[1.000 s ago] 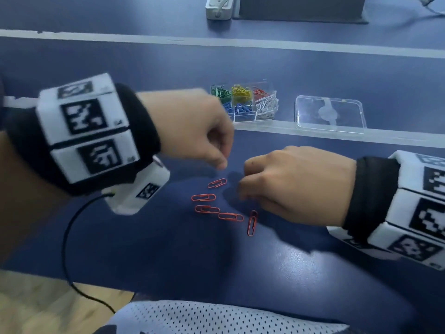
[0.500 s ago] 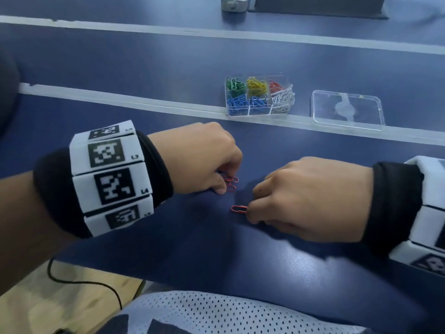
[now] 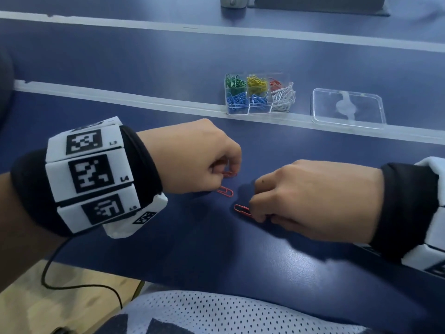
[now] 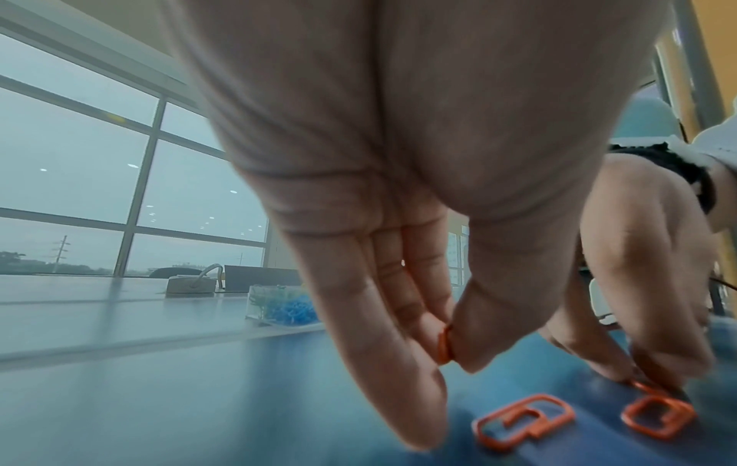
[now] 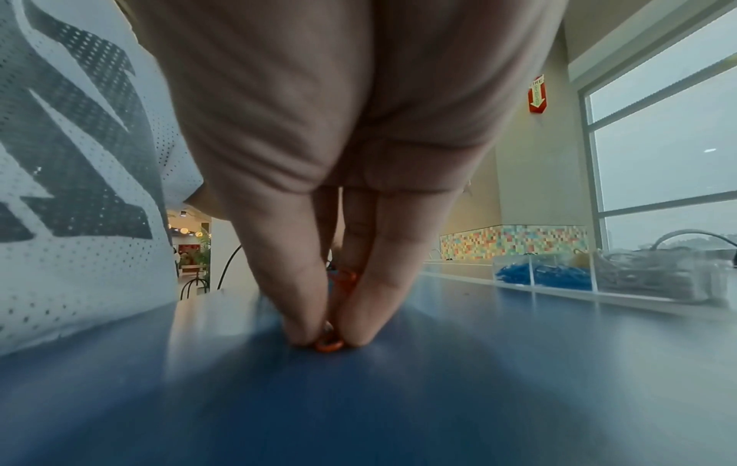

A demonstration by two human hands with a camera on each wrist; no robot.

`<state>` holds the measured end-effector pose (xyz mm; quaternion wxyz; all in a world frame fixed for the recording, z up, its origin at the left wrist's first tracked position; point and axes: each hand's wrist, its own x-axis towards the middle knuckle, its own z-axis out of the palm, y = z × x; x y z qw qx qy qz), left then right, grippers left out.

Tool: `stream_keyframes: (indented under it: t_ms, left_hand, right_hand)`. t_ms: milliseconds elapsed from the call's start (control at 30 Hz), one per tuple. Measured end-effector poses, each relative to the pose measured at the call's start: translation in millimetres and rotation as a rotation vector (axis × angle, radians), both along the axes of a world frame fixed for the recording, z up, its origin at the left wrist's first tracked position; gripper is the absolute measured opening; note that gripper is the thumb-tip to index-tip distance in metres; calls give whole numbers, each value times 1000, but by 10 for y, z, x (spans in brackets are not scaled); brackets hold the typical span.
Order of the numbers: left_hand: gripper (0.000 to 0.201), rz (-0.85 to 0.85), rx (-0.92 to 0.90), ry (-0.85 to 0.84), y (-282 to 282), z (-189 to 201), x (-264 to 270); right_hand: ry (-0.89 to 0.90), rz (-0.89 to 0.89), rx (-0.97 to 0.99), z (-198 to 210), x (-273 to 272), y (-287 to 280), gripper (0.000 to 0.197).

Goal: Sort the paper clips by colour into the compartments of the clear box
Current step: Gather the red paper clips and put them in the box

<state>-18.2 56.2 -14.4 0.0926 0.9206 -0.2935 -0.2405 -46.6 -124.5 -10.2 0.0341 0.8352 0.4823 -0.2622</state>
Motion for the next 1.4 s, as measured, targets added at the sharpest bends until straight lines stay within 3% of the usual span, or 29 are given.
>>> stream_keyframes:
  t_ms: [100, 200, 367, 633, 967, 1067, 1267, 1400]
  left_hand:
    - [19, 9, -18, 5, 22, 18, -8]
    - [15, 4, -5, -9, 40, 19, -31]
    - [15, -61, 47, -52, 23, -42, -67]
    - [17, -124, 192, -37, -23, -3, -66]
    - [26, -235, 279, -97, -52, -9, -66]
    - [25, -233, 294, -104, -46, -15, -82]
    - [9, -172, 312, -67, -83, -14, -122]
    - [19, -115, 278, -15, -68, -46, -79]
  right_hand:
    - [-53, -12, -18, 10, 8, 7, 12]
    - [-140, -56, -62, -32, 60, 23, 27]
    - [-90, -116, -10, -55, 86, 89, 14]
    - [-7, -178, 100, -60, -38, 252, 18]
    - [-109, -153, 78, -156, 37, 126, 26]
    - [-178, -181, 32, -195, 95, 81, 31]
    - [-257, -271, -33, -200, 265, -12, 19]
    - [-231, -311, -67, -164, 392, -55, 15]
